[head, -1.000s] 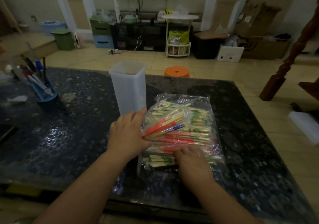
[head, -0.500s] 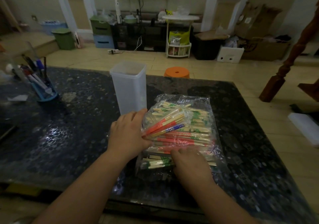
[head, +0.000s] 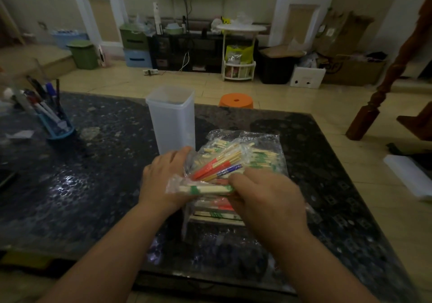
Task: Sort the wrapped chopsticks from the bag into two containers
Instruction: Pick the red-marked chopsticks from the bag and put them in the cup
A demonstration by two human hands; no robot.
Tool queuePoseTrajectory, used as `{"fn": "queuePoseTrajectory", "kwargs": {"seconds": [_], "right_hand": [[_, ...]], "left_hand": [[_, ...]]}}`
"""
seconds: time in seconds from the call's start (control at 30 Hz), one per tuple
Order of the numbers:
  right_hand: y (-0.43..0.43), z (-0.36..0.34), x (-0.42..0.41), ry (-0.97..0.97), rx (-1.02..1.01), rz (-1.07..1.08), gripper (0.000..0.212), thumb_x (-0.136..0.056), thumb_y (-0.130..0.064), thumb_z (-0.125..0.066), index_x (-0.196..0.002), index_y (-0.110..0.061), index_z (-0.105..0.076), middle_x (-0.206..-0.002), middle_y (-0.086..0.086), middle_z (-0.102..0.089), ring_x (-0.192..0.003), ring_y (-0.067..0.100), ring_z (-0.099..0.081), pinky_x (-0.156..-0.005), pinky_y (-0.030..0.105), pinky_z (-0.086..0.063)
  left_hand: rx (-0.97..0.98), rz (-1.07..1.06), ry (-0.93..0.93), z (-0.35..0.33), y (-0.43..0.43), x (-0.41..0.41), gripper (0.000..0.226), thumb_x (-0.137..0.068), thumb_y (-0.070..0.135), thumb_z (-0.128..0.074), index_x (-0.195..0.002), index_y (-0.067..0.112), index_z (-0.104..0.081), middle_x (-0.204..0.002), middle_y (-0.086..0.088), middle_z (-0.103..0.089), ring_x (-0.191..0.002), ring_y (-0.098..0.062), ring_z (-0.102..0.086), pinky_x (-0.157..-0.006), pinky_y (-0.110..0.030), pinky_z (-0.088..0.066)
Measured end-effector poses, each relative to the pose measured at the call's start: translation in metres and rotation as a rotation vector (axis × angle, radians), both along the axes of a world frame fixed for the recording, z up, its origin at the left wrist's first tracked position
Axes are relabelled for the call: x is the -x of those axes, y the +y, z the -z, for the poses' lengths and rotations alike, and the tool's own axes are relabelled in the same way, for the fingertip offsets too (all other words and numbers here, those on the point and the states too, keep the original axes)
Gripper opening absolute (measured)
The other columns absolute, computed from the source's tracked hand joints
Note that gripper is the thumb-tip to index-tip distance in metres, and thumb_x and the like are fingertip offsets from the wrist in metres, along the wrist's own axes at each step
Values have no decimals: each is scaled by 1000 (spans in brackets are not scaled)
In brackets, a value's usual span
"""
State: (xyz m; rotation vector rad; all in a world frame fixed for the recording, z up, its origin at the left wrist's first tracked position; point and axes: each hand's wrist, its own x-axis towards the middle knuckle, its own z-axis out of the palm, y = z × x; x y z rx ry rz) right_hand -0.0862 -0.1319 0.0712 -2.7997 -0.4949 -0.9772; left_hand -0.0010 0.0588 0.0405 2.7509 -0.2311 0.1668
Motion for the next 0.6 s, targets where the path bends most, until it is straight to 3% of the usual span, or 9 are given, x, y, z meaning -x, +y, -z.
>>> {"fn": "queuePoseTrajectory", "kwargs": {"seconds": [0.13,0.33,0.43,0.5,0.53,0.57,0.6], "right_hand": [[-18,-15,-1,-132,-117,-42,27,-88,-33,-57,-87,-9,-70,-86,8,-61,-62,20,-51,-45,32,-44],[-35,-11,-2,-273,-105,64,26,-91,-34,-67,-92,-10,-76,-74,5,-51,-55,16,-38,-44,24,-34],[-35,-5,-5,-250,-127,72,24,-88,-38,-73,-91,-14,-77,-76,5,-57,-53,19,-45,-44,28,-39],[-36,-5,-9,-87,-354,16,23,-89,-46,-68,-91,-23,-73,-81,5,-65,-62,24,-59,-53,39,-52],[-37,-3,-12,55,-574,-42,24,-87,-48,-68,-90,-24,-70,-84,5,-68,-70,27,-64,-63,47,-56],[-36,-2,-12,144,-761,-73,25,-84,-48,-71,-90,-24,-70,-87,5,-69,-77,26,-66,-73,49,-58],[-33,-2,-13,107,-809,-109,24,-84,-44,-74,-92,-21,-73,-90,4,-68,-81,20,-66,-77,42,-58]], "left_hand": [[-28,22,-20,-3,-3,6,98,-73,57,-79,-153,34,-26,-147,2,-42,-134,-24,-39,-108,-42,-31],[-37,44,-26,-1,-2,6,96,-76,56,-76,-154,34,-24,-146,2,-41,-134,-25,-38,-108,-43,-31],[-28,33,-29,1,-4,4,99,-73,58,-77,-153,34,-25,-147,3,-42,-135,-24,-38,-109,-44,-32],[-29,20,-27,3,-5,3,103,-70,61,-80,-152,37,-24,-147,4,-42,-135,-22,-38,-110,-45,-31],[-33,21,-28,4,-5,2,104,-69,61,-80,-152,37,-23,-147,4,-42,-135,-22,-37,-110,-45,-31],[-38,23,-28,5,-5,2,105,-68,61,-80,-152,38,-22,-147,5,-42,-134,-22,-37,-110,-45,-31],[-40,22,-29,5,-4,1,105,-68,61,-80,-152,38,-22,-147,5,-41,-134,-22,-37,-110,-45,-31]]}}
